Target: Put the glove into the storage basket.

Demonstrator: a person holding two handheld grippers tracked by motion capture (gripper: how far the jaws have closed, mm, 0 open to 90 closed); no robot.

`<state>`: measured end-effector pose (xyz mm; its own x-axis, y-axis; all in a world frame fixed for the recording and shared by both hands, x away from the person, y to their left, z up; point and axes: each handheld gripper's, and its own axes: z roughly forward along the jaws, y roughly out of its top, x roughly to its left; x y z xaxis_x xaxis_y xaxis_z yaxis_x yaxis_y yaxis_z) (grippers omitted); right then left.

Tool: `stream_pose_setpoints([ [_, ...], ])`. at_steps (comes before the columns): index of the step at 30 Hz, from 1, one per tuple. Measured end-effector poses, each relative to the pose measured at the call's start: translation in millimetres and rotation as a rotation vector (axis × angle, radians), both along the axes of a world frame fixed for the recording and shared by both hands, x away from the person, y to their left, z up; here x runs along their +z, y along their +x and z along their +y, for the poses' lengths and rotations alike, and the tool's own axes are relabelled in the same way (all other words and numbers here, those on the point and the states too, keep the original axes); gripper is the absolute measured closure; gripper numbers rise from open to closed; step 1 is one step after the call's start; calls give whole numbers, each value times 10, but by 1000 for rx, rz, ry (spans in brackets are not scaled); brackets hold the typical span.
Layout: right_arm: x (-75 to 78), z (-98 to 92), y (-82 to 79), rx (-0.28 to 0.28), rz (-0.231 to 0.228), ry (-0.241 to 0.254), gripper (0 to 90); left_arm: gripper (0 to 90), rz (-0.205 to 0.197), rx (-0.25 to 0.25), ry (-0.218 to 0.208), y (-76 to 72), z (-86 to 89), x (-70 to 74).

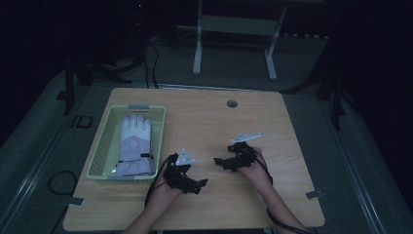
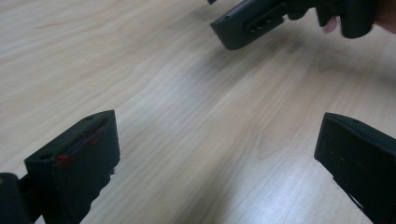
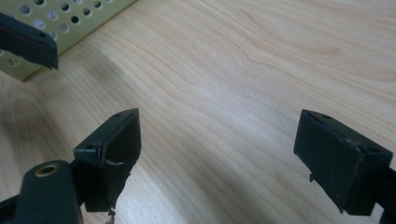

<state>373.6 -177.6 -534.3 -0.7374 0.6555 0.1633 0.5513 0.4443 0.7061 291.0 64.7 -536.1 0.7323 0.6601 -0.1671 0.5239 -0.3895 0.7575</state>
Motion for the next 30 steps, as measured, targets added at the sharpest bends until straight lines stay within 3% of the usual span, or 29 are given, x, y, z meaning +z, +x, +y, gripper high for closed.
stream_pose_setpoints([
  [3,-37,-33,-34,-8,-4,-34,151,4,-25,-32,1,-18,-65,-45],
  [5,-57,-61,-62,-8,-8,-36,152,5,-11,-51,-46,-21,-83,-77],
  [7,-72,-97,-88,-9,-17,-37,152,4,3,-64,-62,-27,-104,-111],
  [16,-156,-251,-205,-31,-54,-58,150,5,3,-84,-94,-73,-155,-192],
  [23,-236,-374,-265,-38,-43,-7,147,4,16,-84,-123,-87,-142,-219],
  [27,-238,-413,-304,-30,-64,26,146,4,14,-85,-133,-102,-127,-220],
  [30,-231,-418,-317,-23,-89,24,142,4,20,-82,-142,-112,-119,-241],
])
